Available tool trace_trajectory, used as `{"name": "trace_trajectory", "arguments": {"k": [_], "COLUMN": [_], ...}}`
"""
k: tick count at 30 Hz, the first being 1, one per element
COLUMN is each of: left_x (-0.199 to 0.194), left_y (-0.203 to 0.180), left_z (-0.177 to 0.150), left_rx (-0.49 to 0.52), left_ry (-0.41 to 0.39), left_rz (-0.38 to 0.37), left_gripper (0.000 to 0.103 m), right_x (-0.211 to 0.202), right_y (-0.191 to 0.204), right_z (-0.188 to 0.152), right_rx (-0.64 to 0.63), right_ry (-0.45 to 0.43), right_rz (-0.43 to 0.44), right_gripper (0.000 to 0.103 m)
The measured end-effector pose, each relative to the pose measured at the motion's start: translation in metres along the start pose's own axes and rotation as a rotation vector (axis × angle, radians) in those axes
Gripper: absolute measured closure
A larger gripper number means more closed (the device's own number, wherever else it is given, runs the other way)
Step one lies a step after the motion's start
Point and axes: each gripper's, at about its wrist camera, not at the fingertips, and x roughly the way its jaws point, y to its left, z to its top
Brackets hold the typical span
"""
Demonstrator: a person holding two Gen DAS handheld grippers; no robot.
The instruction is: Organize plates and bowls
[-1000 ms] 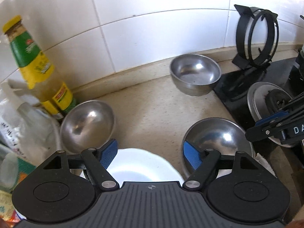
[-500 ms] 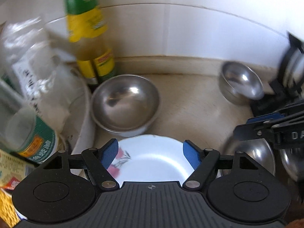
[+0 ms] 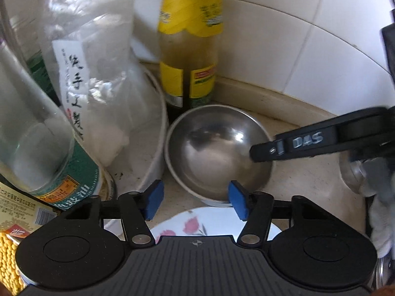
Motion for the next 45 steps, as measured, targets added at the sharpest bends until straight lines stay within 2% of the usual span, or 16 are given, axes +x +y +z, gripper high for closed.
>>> {"name": "trace_trajectory", "arguments": {"k": [4,6,7,9,12,16,18,21,26,33,40,45], "left_x": [0.005,0.007,0.009,0.011,0.015,0.023,0.03,0.045,0.048,0.051,0.021,-0.012], "left_y": [0.0,-0.001,-0.003,-0.011,-0.023,-0.05,-0.057,-0.063,-0.067,-0.068,-0.068,-0.069], "left_z": [0.002,0.002,0.003,0.003,0.005,0.01,0.014,0.015,0.014,0.016,0.021,0.013], "left_rx": [0.01,0.002,0.005,0.032,0.074,0.189,0.213,0.259,0.304,0.307,0.312,0.328], "left_ry": [0.01,0.023,0.03,0.033,0.033,0.039,0.05,0.076,0.041,0.03,-0.028,-0.064], "left_rz": [0.003,-0.019,-0.027,-0.036,-0.05,-0.06,-0.085,-0.074,-0.089,-0.099,-0.122,-0.157], "left_gripper": [0.037,0.037,0.037,0.036,0.033,0.034,0.04,0.053,0.06,0.06,0.06,0.06], "right_x": [0.011,0.005,0.0,-0.012,-0.03,-0.037,-0.035,-0.028,-0.019,-0.032,-0.063,-0.093], "right_y": [0.0,-0.005,-0.008,-0.017,-0.036,-0.047,-0.049,-0.051,-0.052,-0.051,-0.04,-0.03], "right_z": [-0.003,-0.01,-0.014,-0.022,-0.029,-0.033,-0.033,-0.034,-0.042,-0.045,-0.047,-0.062], "right_rx": [-0.044,-0.055,-0.06,-0.066,-0.005,0.047,0.074,0.102,0.114,0.118,0.112,0.113], "right_ry": [0.039,0.053,0.06,0.063,0.06,0.049,0.036,0.039,0.026,0.019,-0.028,-0.049], "right_rz": [-0.016,-0.014,-0.019,-0.049,-0.044,-0.063,-0.087,-0.075,-0.057,-0.059,-0.067,-0.081], "right_gripper": [0.053,0.064,0.064,0.063,0.064,0.063,0.063,0.06,0.061,0.061,0.061,0.061]}}
